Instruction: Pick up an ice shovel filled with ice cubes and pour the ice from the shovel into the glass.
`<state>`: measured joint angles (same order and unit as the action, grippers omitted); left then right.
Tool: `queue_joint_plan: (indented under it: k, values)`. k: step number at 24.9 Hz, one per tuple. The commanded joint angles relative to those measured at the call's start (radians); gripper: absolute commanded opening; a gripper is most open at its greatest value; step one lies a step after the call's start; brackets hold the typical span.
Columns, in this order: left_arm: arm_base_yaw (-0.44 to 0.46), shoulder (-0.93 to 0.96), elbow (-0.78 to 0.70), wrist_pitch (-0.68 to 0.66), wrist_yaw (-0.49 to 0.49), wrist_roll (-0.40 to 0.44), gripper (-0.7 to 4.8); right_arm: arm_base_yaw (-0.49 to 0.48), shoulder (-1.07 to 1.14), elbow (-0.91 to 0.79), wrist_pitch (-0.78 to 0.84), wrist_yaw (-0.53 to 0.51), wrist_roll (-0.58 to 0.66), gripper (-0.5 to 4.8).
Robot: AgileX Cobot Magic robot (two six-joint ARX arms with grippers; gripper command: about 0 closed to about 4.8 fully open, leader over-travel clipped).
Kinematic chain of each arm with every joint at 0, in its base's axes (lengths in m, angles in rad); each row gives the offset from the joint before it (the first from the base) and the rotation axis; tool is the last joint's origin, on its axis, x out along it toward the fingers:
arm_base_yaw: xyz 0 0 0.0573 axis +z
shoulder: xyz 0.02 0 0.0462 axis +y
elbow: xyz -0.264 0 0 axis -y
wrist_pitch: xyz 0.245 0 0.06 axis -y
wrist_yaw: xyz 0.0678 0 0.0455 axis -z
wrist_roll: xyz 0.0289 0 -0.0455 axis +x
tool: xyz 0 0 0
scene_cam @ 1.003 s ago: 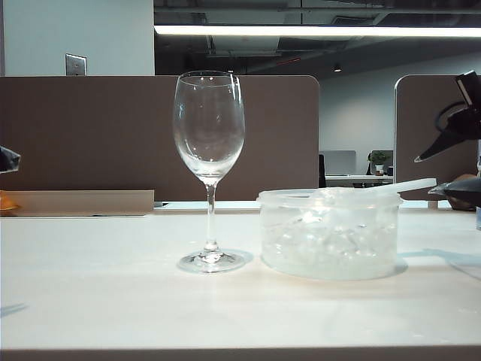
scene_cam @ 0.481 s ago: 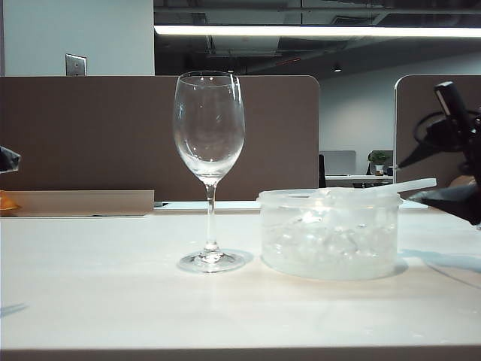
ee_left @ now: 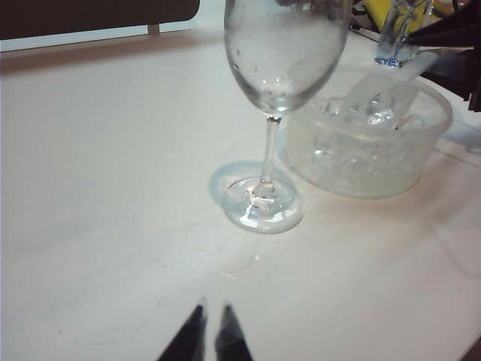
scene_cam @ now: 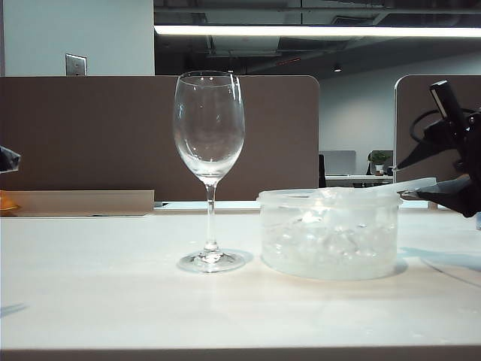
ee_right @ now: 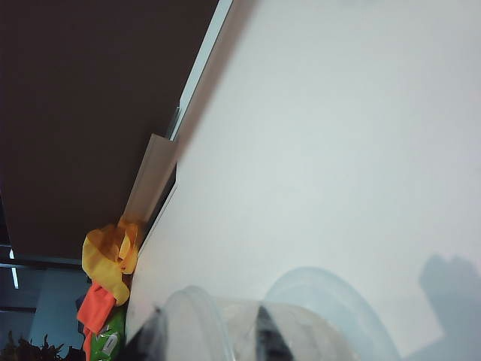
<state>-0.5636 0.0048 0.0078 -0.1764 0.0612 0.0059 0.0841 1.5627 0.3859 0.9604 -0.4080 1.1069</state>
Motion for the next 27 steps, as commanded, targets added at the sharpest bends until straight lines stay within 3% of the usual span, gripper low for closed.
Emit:
queue_joint_plan:
  k: [1, 22, 25, 27]
  values:
    - [0.001, 0.001, 0.0, -0.002, 0.004, -0.003, 0.29, 0.0, -0.003, 0.003, 0.009, 0.001, 0.001, 1.43]
    - [0.001, 0.001, 0.0, -0.002, 0.004, -0.003, 0.29, 0.0, -0.003, -0.012, -0.019, -0.013, 0.049, 1.46]
    - [0.001, 0.001, 0.0, -0.002, 0.004, -0.003, 0.29, 0.0, -0.003, -0.018, -0.017, -0.013, 0.049, 1.32]
    - [0.001, 0.001, 0.0, -0.002, 0.004, -0.003, 0.29, 0.0, -0.003, -0.02, -0.014, -0.013, 0.049, 0.92]
